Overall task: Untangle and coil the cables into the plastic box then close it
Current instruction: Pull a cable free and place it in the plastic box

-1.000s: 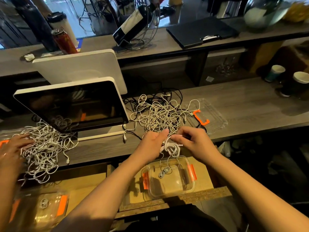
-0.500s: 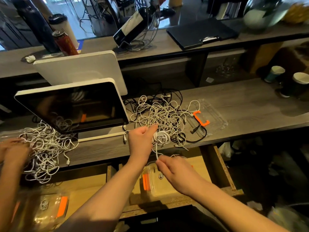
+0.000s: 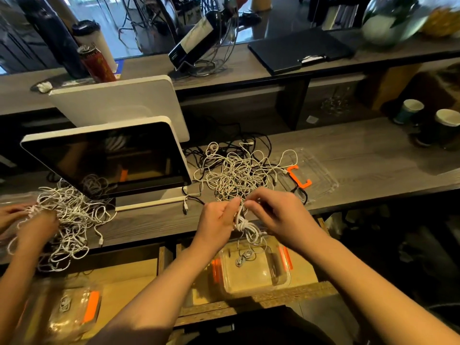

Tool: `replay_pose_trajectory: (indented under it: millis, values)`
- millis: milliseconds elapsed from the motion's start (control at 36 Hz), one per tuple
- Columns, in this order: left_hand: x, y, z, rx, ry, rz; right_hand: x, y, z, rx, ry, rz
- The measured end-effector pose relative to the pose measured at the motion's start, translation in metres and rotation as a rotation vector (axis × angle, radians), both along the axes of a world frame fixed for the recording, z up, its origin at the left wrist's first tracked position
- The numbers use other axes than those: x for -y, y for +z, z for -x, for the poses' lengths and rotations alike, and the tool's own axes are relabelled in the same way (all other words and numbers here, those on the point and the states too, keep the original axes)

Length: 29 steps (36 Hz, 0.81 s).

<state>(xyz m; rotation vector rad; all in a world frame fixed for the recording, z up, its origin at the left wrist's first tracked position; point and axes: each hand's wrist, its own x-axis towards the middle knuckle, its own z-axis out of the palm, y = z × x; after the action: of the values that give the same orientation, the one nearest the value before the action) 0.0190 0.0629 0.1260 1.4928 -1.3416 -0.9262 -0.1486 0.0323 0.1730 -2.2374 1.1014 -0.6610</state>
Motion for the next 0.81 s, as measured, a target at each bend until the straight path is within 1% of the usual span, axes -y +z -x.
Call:
replay_pose_trajectory:
  millis: [56, 111, 194, 250, 306, 389, 444, 500, 556, 611, 722, 806]
  values:
    - [-0.002, 0.01, 0.004, -0.1, -0.027, -0.032, 0.004, 0.003, 0.005, 0.066, -0.017, -0.061]
    - [-0.001, 0.018, 0.006, -0.162, -0.052, -0.082, 0.007, 0.004, 0.01, 0.131, -0.023, -0.127]
    - [0.002, 0.024, 0.003, -0.263, -0.067, -0.139, 0.011, -0.001, 0.016, 0.196, -0.063, -0.156]
    - [0.005, 0.026, -0.001, -0.349, -0.12, -0.179, 0.014, -0.007, 0.019, 0.186, -0.094, -0.162]
    - [0.006, 0.031, -0.002, -0.485, -0.169, -0.211, 0.014, -0.012, 0.02, 0.155, -0.1, -0.164]
    - [0.008, 0.038, 0.001, -0.654, -0.166, -0.265, 0.011, -0.018, 0.019, 0.111, -0.092, -0.145]
    - [0.008, 0.038, 0.002, -0.703, -0.156, -0.28, 0.007, -0.023, 0.018, 0.084, -0.091, -0.128]
    - [0.009, 0.037, 0.001, -0.742, -0.112, -0.285, 0.002, -0.028, 0.018, 0.112, -0.097, -0.101]
    - [0.01, 0.034, 0.0, -0.762, -0.057, -0.277, -0.004, -0.03, 0.019, 0.189, -0.126, -0.098]
    - [0.012, 0.032, 0.001, -0.743, -0.003, -0.262, -0.009, -0.029, 0.021, 0.269, -0.157, -0.145]
    - [0.015, 0.029, 0.008, -0.673, 0.109, -0.235, -0.014, -0.029, 0.019, 0.403, -0.15, -0.274]
    - [0.016, 0.024, 0.013, -0.623, 0.157, -0.219, -0.016, -0.027, 0.017, 0.455, -0.124, -0.318]
